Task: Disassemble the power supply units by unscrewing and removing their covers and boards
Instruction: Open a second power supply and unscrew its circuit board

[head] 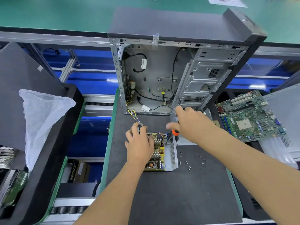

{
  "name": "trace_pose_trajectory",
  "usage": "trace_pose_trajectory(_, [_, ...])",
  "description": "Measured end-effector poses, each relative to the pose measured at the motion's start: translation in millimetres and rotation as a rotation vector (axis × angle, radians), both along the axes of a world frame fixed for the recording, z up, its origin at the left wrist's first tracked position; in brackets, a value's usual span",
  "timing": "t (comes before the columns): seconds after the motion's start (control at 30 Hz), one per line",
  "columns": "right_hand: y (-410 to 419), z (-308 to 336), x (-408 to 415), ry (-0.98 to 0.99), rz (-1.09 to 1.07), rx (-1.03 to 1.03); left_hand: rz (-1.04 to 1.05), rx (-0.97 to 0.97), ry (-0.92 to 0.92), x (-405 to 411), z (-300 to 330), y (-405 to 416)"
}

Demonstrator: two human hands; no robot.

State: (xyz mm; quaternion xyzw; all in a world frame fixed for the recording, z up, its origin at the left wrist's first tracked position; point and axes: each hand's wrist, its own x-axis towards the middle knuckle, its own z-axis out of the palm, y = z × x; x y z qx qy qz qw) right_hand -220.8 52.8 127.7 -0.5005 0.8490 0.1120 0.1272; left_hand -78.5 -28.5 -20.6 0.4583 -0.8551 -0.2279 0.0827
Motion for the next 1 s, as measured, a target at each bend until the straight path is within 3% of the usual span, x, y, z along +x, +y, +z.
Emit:
trace_pose_trajectory(0.1, [-1,-3,6,0.177,0.132,-0.051,0.001,-0.002,0.003,1,1,0])
trace_pose_trajectory(0.2, [-2,-7,-2,0.003,0.098,-0.196,0.002,0.0,-0.001,0,1,0])
trace_pose_trajectory(0.33, [6,-10,-6,-0.174,-0.018,-0.199,0.002,-0.005,-0.001,0,2,0])
trace_pose_trajectory(0.43, [8,-14,-5,0.049,0.017,-0.035,0.001,-0.005,0.003,0,2,1])
trace_pose_trajectory(0.5, [7,-14,-3,0.097,0.038,-0.053,0.001,-0.009,0.006,1,1,0])
trace_pose_trajectory(1.0, [23,7,-1,0.042,-0.058,-0.33,-0.015,-0.06,0.04,1,-1,1])
